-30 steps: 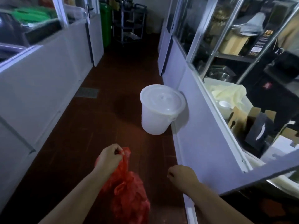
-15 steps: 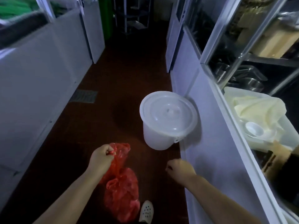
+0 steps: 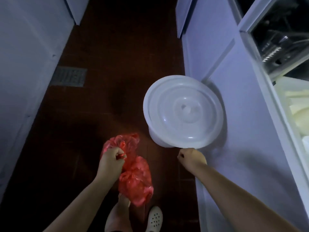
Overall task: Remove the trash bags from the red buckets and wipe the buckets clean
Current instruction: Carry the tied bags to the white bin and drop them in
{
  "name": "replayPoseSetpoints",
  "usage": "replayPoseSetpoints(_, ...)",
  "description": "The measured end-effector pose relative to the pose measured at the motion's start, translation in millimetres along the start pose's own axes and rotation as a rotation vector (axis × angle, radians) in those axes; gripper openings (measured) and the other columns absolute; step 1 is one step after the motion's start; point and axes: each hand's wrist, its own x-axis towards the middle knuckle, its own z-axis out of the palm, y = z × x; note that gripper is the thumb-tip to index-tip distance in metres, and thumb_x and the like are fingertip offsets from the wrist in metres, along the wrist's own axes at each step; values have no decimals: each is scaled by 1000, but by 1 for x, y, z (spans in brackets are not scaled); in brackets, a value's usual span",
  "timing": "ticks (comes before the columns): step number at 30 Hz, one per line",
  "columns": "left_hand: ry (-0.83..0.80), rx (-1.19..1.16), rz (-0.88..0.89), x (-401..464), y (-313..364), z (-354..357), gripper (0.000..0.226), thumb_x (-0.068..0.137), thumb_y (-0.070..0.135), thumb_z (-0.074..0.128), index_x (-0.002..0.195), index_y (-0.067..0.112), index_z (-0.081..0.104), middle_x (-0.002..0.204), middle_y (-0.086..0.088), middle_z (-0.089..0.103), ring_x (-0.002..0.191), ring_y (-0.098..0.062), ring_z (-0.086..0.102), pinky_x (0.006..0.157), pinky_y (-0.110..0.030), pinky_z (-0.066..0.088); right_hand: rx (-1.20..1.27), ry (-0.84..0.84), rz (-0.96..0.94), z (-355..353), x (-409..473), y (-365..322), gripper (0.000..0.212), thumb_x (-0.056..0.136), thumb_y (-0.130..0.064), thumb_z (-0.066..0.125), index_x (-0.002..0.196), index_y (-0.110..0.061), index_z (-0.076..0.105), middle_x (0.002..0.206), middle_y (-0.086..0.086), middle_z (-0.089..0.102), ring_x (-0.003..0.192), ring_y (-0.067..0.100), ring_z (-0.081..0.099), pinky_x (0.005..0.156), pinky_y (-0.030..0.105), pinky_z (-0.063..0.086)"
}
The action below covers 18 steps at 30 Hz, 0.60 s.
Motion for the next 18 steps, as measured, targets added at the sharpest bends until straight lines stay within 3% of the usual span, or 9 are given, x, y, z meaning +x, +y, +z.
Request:
replayPoseSetpoints(9, -146, 92, -101, 124, -43, 36, 34, 72, -5, 63, 64, 28, 58, 67, 11, 62, 65, -3, 58, 57, -18, 38, -102, 117, 86, 52, 147, -18, 27, 90, -16, 50, 116, -10, 55, 116, 4, 55, 109, 21, 48, 86, 30, 41)
replayPoseSetpoints(12, -162, 104, -118, 154, -56, 44, 34, 73, -2, 65, 68, 31, 57, 72, 10, 62, 70, -4, 59, 57, -18, 38, -184, 113, 107, 74, 177, -19, 33, 90, -22, 54, 120, -9, 51, 120, 6, 51, 111, 22, 46, 90, 29, 37)
replayPoseSetpoints(15, -151, 130, -130, 174, -65, 49, 36, 74, 0, 66, 66, 33, 54, 68, 12, 59, 62, 0, 55, 53, -14, 33, -233, 84, 124, 97, 188, -19, 48, 87, -34, 61, 124, -8, 46, 122, 8, 49, 113, 24, 46, 95, 32, 36)
replayPoseSetpoints(18, -153, 130, -138, 184, -69, 50, 36, 75, 1, 66, 65, 33, 54, 68, 14, 59, 64, -1, 54, 54, -18, 35, -304, 105, 162, 112, 188, -23, 52, 83, -32, 66, 124, -8, 46, 115, 8, 52, 107, 24, 49, 91, 34, 39)
